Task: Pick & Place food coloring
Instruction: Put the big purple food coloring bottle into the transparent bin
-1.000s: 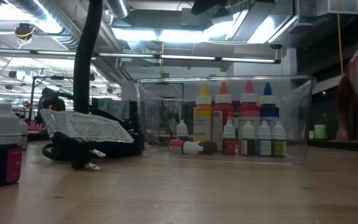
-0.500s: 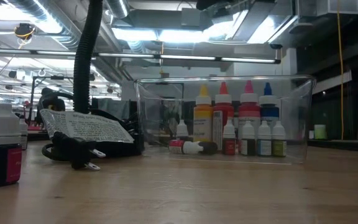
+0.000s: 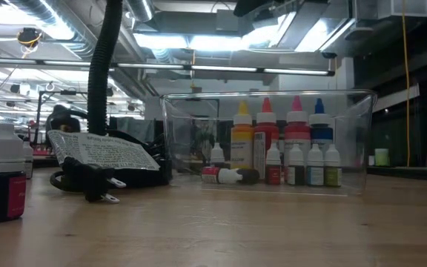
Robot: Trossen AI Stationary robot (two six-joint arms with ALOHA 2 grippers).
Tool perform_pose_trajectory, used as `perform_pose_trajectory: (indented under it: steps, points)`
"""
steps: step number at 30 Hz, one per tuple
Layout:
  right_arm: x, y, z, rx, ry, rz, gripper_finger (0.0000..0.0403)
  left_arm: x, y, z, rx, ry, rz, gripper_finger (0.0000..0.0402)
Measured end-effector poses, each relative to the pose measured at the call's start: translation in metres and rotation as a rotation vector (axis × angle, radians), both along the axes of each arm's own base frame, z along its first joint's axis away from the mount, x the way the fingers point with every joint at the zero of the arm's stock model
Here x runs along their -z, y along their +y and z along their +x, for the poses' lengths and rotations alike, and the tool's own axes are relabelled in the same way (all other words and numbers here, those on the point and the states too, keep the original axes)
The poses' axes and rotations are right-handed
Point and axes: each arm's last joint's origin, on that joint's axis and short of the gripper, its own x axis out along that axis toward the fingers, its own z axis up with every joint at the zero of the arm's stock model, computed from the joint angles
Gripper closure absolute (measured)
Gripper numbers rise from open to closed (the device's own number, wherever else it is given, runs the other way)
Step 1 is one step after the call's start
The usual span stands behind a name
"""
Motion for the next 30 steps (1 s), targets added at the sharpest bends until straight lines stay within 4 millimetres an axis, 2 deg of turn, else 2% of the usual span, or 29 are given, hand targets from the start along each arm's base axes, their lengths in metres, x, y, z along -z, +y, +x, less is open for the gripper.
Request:
perform_pose_trajectory:
  steps: [7, 17, 22, 30]
  points:
    - [0.0, 0.0, 0.0, 0.0, 0.001, 0.001, 0.0073, 0.003, -0.017, 0.016, -0.02, 0.045, -0.083, 0.0154]
    - [0.003, 0.0, -0.005, -0.126, 0.07, -0.026, 0.0073, 0.012, -0.059, 0.038, -0.134, 0.11, -0.215, 0.0155]
    - [0.006, -0.001, -0.01, -0.141, 0.122, -0.041, 0.0073, 0.02, -0.093, 0.047, -0.199, 0.111, -0.222, 0.0155]
    - [0.005, 0.001, -0.008, -0.182, 0.101, -0.033, 0.0073, 0.045, -0.15, 0.063, -0.325, 0.084, -0.18, 0.0155]
